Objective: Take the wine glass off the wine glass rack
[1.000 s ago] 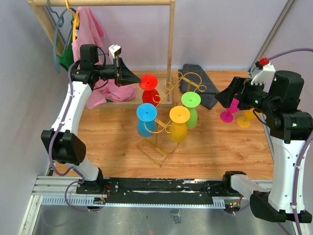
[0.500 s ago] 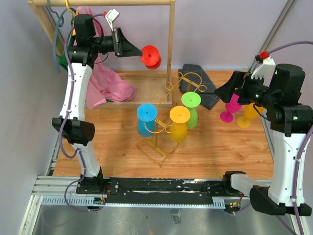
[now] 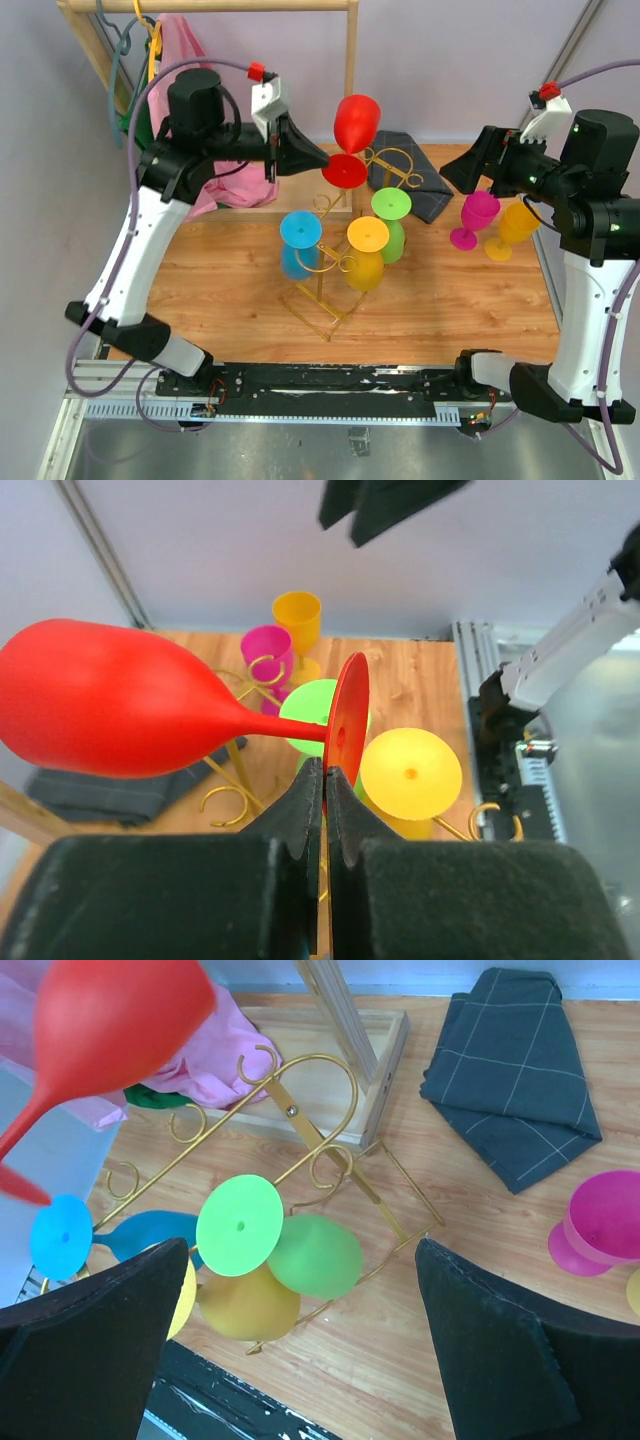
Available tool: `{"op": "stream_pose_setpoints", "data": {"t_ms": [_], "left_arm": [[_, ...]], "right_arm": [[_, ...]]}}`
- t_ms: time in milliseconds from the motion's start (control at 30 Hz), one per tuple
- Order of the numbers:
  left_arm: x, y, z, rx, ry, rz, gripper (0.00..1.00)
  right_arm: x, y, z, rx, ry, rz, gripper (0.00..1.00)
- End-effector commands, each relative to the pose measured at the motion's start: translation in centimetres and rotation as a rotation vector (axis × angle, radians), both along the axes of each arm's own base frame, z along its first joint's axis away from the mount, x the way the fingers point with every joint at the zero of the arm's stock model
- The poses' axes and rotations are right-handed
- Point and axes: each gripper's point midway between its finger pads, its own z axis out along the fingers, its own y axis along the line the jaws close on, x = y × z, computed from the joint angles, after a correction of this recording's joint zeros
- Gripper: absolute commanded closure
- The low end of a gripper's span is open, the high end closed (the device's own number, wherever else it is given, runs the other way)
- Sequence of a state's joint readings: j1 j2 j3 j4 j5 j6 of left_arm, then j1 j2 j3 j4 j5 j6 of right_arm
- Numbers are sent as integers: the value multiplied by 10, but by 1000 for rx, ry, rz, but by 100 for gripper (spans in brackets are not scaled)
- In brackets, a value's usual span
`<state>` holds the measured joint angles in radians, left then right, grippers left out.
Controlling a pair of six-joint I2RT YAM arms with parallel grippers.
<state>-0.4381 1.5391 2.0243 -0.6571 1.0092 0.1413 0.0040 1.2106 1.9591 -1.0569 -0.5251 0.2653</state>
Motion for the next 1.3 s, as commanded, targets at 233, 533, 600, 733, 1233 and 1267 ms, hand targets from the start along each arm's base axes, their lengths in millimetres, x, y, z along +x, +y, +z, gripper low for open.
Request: {"op": "stream_pose_setpoints", "data": {"t_ms": [233, 533, 600, 733, 1233, 1267], "left_arm": [[-104, 27, 10, -53, -495, -268, 100], [-170, 45, -7, -109, -375, -450, 100], [-178, 48, -10, -113, -361, -466, 100], [-190, 53, -20, -122, -385, -490, 100], [-193, 54, -38, -123, -423, -497, 100], [-193, 54, -39, -123, -424, -499, 100]], "right_arm": [[10, 24, 34, 107, -12, 143, 1], [9, 80, 87, 462, 26, 527, 15], [2, 90, 82, 486, 61, 577, 17], [-24, 116, 72, 515, 143, 702, 20], [-85, 136, 51, 583, 377, 882, 36], [-88, 138, 48, 582, 391, 891, 36]]}}
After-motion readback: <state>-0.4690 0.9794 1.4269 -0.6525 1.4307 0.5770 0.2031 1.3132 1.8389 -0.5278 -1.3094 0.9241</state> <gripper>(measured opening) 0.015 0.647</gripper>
